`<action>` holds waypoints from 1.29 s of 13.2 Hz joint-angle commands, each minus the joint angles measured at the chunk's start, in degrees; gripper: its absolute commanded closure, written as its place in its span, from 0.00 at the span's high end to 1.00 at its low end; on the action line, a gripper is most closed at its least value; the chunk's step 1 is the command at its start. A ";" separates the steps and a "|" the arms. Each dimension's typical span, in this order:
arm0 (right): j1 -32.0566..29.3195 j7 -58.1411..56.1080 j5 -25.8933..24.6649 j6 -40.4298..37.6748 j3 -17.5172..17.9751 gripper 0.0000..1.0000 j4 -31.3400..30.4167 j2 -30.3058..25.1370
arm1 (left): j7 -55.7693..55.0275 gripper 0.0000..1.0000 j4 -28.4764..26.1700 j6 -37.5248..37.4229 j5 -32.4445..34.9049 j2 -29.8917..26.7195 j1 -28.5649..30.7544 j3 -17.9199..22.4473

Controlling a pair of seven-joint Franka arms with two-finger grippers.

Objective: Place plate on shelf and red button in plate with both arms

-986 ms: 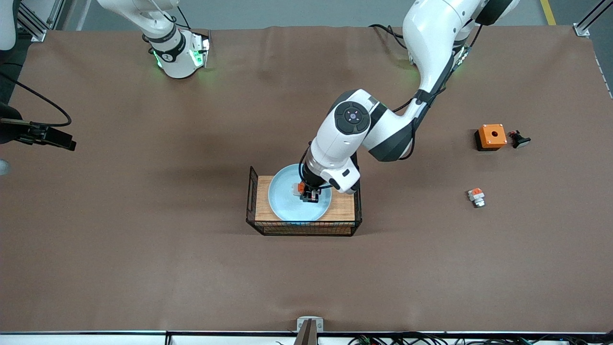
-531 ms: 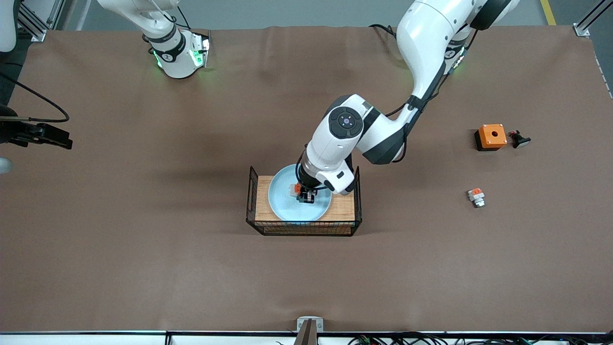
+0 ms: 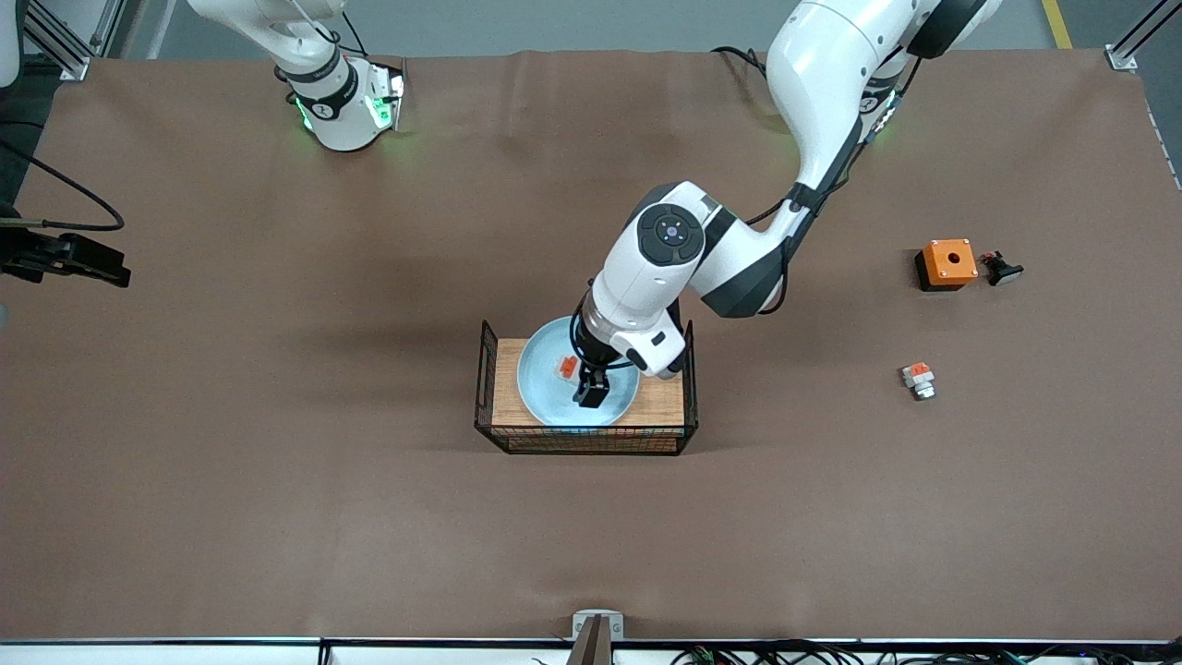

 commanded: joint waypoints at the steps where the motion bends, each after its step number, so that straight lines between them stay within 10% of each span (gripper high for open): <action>1: -0.84 -0.88 -0.10 -0.30 0.51 1.00 0.15 -0.82 | -0.64 1.00 -0.06 -0.59 0.84 -3.08 1.24 0.36; 9: -0.92 4.66 3.58 -3.38 0.77 1.00 -0.02 -1.61 | 11.01 1.00 -7.50 -13.24 0.05 -16.95 11.78 -0.61; 17: -2.50 -0.25 3.85 -1.97 0.77 1.00 -1.16 -2.93 | 70.89 1.00 -29.22 -13.24 -1.62 -33.31 25.32 -1.05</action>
